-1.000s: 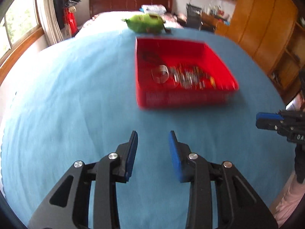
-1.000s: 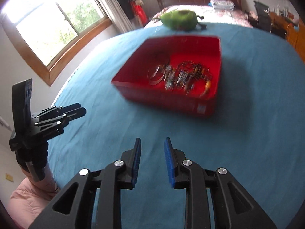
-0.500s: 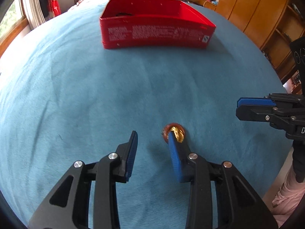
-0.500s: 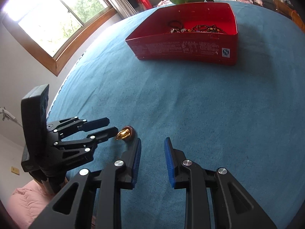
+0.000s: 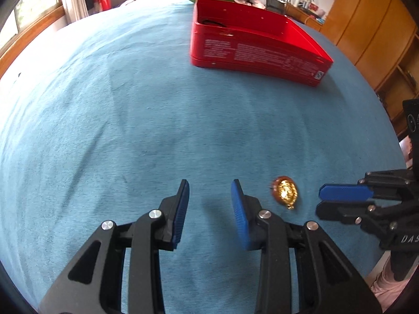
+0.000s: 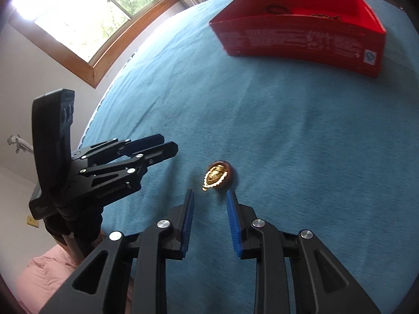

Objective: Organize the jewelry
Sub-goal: 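Grasp the amber pendant with the right gripper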

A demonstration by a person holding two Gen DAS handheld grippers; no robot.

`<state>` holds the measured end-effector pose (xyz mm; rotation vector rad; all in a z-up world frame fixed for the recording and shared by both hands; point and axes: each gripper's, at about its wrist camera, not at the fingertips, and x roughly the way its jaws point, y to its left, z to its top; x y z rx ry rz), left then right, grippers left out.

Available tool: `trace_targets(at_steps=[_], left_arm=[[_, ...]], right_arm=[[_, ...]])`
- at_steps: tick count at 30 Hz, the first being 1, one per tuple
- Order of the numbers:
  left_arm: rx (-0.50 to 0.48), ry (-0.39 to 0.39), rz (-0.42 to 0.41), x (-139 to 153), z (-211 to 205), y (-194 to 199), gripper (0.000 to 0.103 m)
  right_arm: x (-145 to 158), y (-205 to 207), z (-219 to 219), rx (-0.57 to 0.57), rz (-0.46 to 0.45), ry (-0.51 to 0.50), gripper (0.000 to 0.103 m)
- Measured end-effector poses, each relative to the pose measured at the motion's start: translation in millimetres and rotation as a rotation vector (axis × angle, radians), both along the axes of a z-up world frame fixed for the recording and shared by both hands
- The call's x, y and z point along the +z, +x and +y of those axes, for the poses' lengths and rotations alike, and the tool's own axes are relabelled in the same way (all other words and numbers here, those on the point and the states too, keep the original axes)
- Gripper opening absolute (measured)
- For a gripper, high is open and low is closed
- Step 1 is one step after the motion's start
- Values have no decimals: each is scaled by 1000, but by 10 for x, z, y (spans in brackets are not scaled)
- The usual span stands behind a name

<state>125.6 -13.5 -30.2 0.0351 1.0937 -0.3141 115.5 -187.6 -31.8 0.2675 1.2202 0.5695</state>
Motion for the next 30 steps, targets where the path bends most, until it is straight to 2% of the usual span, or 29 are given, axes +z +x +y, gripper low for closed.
trace_targets(at_steps=[5, 15, 18, 19, 22, 30], left_arm=[[9, -11, 15, -38, 75, 29, 33], [-3, -33, 14, -43, 144, 30, 33], [-8, -39, 17, -44, 160, 29, 33], [-10, -42, 19, -46, 162, 30, 33], [-13, -45, 18, -44, 178, 21, 33], [-22, -56, 23, -25, 175, -8, 33]], right_arm=[[-41, 87, 104, -6, 13, -29, 27], [-187, 264, 296, -15, 21, -165, 26], [-165, 239, 338, 1, -8, -204, 22], [-152, 225, 346, 7, -16, -215, 17], [-94, 192, 357, 33, -22, -182, 8], [85, 31, 65, -2, -59, -151, 8]])
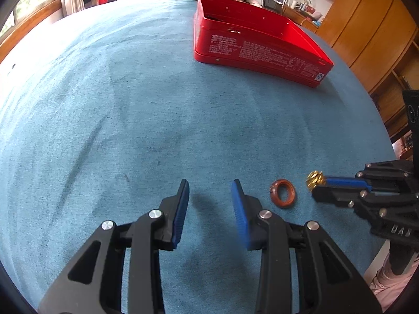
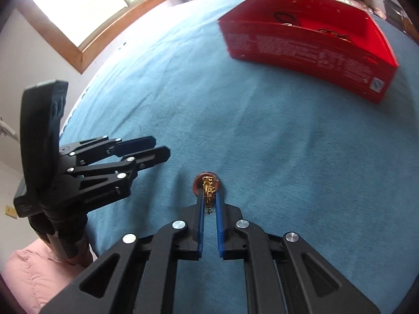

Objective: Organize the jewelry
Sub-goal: 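Grasp the amber pendant with the right gripper, then grasp the small brown ring with the left gripper while the right gripper holds the gold charm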

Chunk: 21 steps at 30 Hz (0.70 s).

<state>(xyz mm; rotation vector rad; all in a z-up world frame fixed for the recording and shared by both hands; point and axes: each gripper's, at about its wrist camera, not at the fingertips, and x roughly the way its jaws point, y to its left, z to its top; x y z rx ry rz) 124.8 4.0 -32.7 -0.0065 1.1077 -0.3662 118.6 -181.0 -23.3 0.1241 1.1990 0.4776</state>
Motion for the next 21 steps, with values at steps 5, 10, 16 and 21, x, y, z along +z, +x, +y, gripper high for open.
trace_targets(at_steps=[5, 10, 16, 21], left_arm=[[-41, 1, 10, 8, -192, -9, 33], [-90, 48, 25, -47, -467, 14, 32], [-101, 98, 22, -81, -606, 71, 31], [-105, 49, 58, -25, -602, 111, 31]], right_arm=[[-14, -33, -262, -55, 11, 7, 8], [-53, -36, -390, -79, 24, 15, 8], [-43, -36, -429, -74, 18, 27, 8], [-17, -35, -452, -71, 11, 38, 8]])
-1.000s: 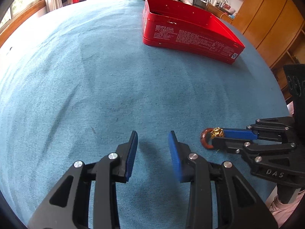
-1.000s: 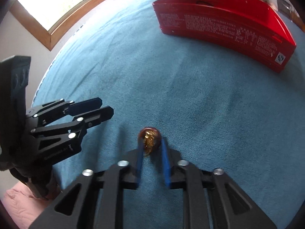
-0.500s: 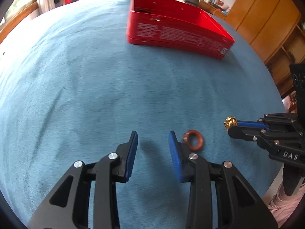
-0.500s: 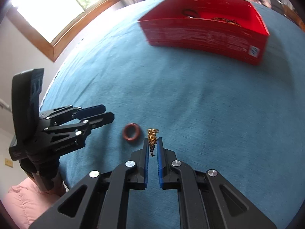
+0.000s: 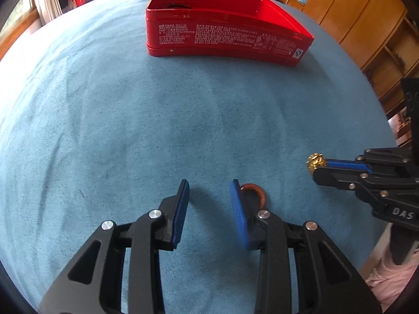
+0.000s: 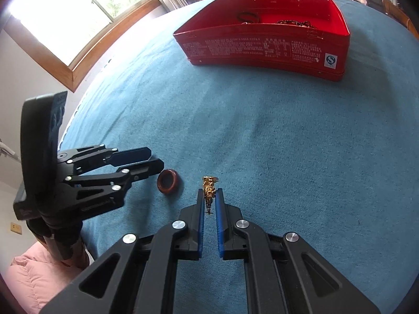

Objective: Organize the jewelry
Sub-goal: 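Grasp the small brown ring with the left gripper while the right gripper holds the gold charm, then lower ring and gold charm into the red tin and open both grippers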

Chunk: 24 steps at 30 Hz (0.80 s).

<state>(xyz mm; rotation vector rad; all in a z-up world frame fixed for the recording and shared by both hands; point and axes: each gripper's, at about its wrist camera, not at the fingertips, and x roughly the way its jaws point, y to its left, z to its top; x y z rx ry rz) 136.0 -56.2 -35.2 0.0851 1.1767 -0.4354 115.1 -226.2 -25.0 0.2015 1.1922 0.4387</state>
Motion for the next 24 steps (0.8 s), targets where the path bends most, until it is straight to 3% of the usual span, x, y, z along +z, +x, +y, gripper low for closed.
trace_targets(at_steps=[7, 13, 15, 16, 24], left_arm=[[-34, -24, 16, 52, -81, -26, 31], [-55, 26, 20, -90, -223, 5, 31], [-57, 44, 3, -103, -261, 13, 24], [-59, 46, 4, -110, -268, 19, 11], [-15, -22, -4, 0, -30, 21, 6]], right_arm=[[-26, 6, -27, -2, 5, 8, 8], [-42, 3, -48, -6, 12, 11, 8], [-46, 3, -59, -10, 14, 13, 8], [-46, 2, -60, -11, 15, 14, 8], [-20, -2, -115, -26, 6, 37, 8]])
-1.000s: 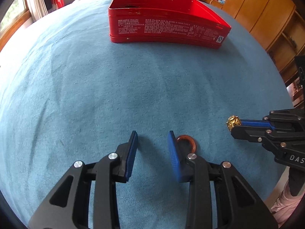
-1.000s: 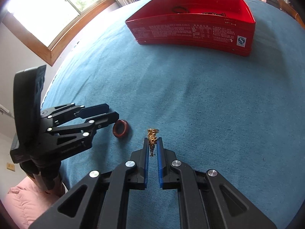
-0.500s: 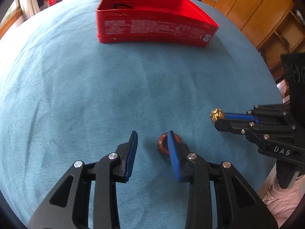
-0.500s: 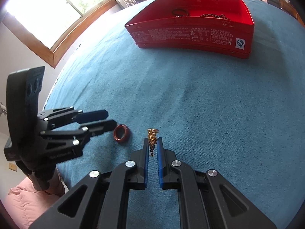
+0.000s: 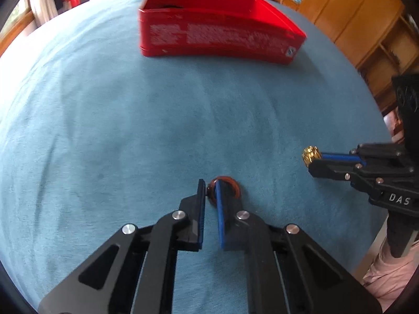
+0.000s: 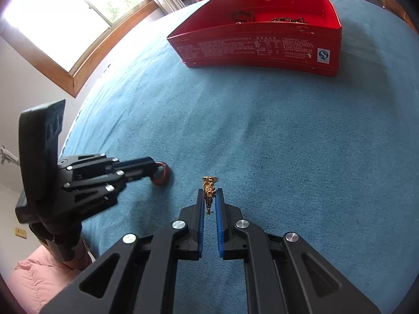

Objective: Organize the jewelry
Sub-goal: 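Lower ring and gold charm into the red tin and open both grippers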

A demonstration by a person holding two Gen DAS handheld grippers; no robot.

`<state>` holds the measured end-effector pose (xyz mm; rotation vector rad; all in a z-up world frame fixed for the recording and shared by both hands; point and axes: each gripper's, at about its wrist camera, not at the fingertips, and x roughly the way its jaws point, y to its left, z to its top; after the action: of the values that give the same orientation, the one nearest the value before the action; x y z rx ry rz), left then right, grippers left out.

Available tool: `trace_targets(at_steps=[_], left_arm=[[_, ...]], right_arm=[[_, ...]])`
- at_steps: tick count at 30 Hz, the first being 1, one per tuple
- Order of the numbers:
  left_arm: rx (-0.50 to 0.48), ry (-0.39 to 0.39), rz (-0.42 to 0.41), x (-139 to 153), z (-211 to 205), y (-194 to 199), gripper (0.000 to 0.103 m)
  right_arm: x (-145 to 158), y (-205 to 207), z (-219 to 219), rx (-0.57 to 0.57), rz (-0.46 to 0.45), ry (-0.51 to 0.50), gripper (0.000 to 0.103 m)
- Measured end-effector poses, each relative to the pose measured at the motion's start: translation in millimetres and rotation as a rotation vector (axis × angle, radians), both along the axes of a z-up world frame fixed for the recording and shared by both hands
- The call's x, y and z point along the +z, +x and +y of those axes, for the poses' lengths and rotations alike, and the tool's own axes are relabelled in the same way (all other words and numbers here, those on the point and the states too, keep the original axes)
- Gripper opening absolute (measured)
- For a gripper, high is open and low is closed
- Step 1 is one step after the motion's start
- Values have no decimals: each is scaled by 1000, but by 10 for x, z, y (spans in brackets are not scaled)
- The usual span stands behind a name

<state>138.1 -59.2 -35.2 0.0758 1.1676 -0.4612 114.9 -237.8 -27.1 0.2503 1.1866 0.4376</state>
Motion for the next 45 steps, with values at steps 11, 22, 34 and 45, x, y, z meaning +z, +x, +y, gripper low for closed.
trace_targets(at_steps=[11, 22, 34, 45], left_arm=[[49, -28, -18, 85, 203, 26, 6], [35, -69, -83, 412, 172, 197, 6], [73, -122, -156, 942, -112, 1178, 6], [118, -104, -77, 490, -409, 2072, 6]], right_arm=[[-151, 88, -7, -4, 33, 10, 8], [342, 212, -166, -22, -87, 46, 8], [881, 1163, -412, -131, -198, 46, 8], [338, 2034, -509, -171, -95, 25, 8]])
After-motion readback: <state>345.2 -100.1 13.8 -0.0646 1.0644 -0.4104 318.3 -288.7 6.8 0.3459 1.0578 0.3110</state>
